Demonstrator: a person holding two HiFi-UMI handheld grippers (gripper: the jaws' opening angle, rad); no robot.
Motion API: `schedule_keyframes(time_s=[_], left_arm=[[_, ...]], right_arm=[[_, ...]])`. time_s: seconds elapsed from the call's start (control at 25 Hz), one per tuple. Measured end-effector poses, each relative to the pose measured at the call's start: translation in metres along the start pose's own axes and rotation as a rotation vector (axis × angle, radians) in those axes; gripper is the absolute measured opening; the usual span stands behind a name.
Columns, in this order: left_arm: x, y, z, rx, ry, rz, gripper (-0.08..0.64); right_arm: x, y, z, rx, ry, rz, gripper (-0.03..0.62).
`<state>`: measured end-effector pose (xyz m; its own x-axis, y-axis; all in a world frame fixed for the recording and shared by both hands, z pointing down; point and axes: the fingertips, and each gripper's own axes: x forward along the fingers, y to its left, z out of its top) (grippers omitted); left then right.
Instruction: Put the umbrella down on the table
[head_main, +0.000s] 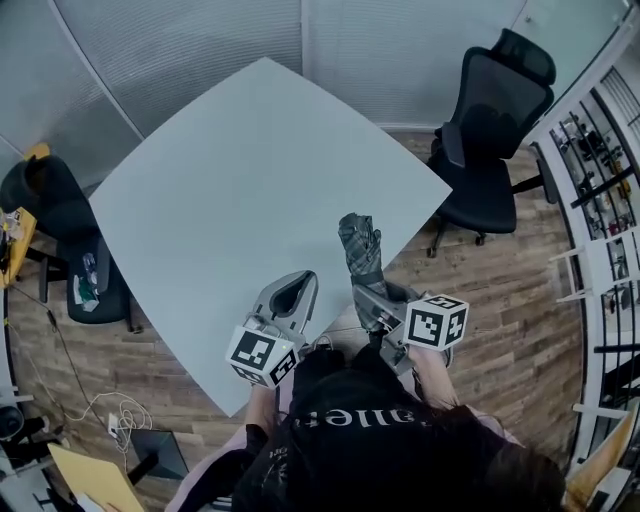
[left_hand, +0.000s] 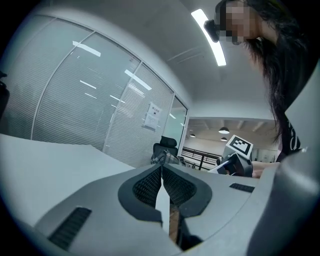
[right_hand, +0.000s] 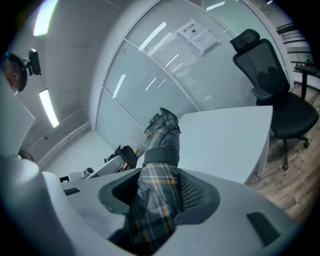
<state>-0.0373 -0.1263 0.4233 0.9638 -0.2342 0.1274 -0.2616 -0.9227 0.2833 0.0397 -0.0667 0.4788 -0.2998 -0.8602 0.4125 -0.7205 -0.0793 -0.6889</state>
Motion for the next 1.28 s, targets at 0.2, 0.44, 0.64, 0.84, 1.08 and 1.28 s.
schedule_keyframes(time_s=[0.2, 0.44, 0.64, 0.84, 1.08, 1.28], left_arm=[[0.006, 0.005, -0.004, -0.013, 0.013, 0.003, 0.026], [0.021, 0.017, 0.003, -0.024, -0.004, 0.067, 0.026], [0.039, 0.043, 0.010, -0.033, -0.021, 0.181, 0.026], [0.062, 0.065, 0.024, -0.046, -0.048, 0.282, 0.026], [0.092, 0.071, 0.027, -0.064, -0.049, 0.365, 0.026], [0.107, 0.074, 0.031, -0.085, -0.059, 0.414, 0.026]], right_arm=[[0.010, -0.008, 0.006, -0.010, 0.022, -0.014, 0.210], [0.021, -0.027, 0.031, -0.034, 0.062, 0.005, 0.210], [0.046, -0.052, 0.063, -0.072, 0.117, 0.038, 0.210], [0.071, -0.077, 0.097, -0.130, 0.184, 0.064, 0.210], [0.098, -0.113, 0.133, -0.195, 0.260, 0.097, 0.210], [0.131, -0.137, 0.162, -0.269, 0.316, 0.111, 0.210]])
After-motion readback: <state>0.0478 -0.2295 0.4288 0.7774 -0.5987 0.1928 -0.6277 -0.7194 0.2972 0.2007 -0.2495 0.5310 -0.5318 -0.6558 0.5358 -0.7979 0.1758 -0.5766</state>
